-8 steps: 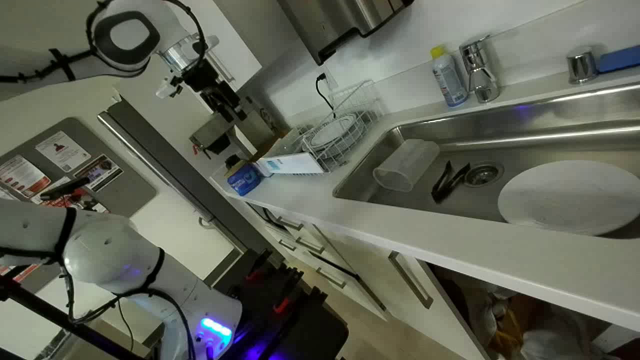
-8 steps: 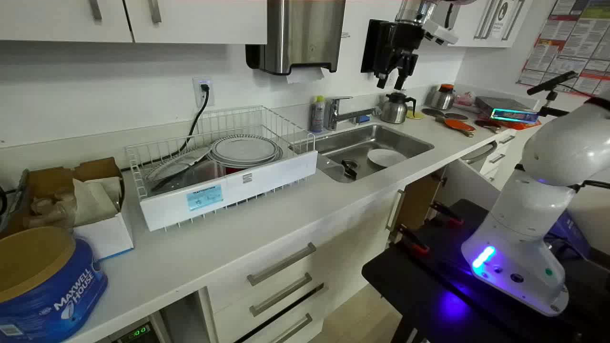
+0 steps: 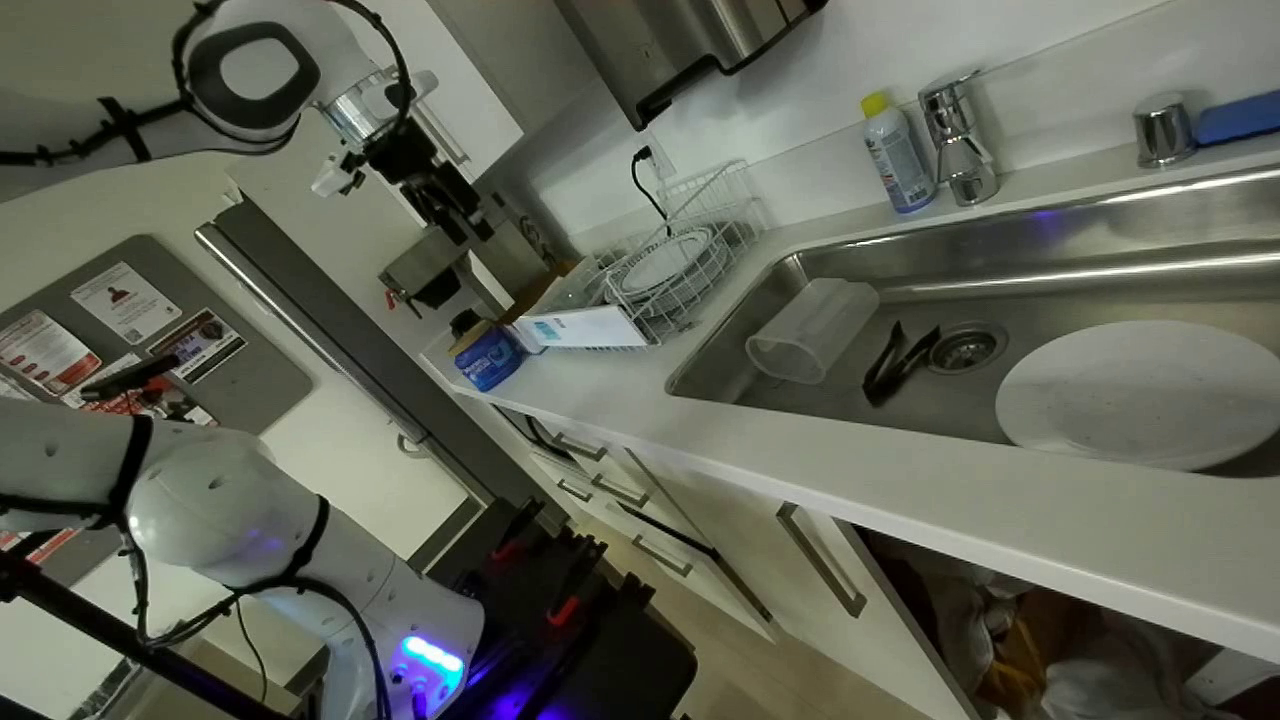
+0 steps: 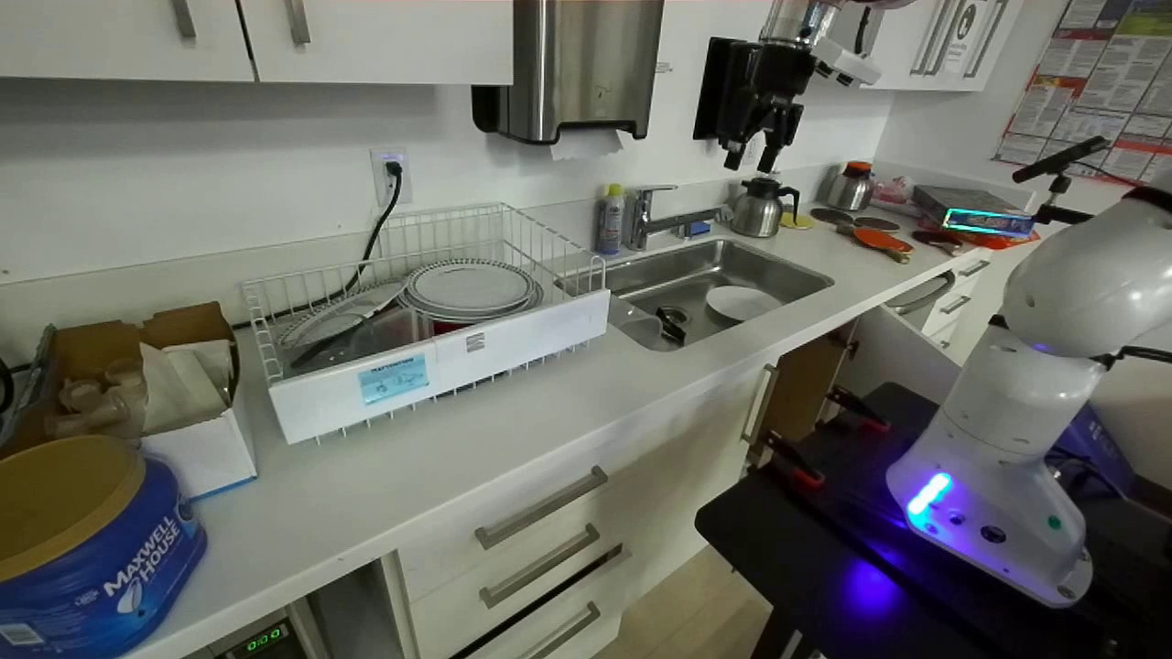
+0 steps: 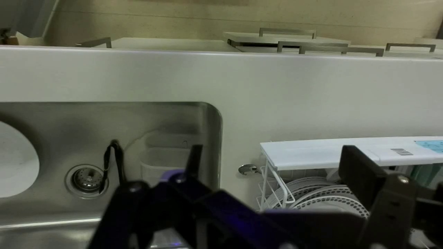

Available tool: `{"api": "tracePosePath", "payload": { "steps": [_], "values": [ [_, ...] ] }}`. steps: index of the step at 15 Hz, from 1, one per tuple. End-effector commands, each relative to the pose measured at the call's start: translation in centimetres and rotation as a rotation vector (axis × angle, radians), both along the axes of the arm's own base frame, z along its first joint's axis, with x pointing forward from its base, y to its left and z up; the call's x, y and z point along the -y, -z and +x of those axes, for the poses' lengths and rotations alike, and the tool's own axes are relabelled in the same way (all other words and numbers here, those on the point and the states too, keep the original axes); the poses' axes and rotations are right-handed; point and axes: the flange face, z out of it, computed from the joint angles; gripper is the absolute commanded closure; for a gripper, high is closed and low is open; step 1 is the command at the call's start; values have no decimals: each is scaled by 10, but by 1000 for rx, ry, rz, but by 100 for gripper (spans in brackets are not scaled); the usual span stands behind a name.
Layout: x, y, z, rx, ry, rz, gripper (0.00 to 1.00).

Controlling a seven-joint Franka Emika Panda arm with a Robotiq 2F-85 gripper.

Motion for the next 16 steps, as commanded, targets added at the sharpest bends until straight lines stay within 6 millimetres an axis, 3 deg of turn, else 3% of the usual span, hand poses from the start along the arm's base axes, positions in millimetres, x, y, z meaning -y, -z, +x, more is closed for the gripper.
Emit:
{"api": "tracePosePath", "payload": {
  "steps": [1,5,11,15,16],
  "values": [
    [-14,-8,-1,36,-35,-39,0],
    [-68,-11,-6,73,-166,-146,0],
    [-157,14,-31,103,-392,-268,0],
    [-196,32,-54,100,-515,-294,0],
    [-188,24,-48,77,-476,-275,0]
  ]
}}
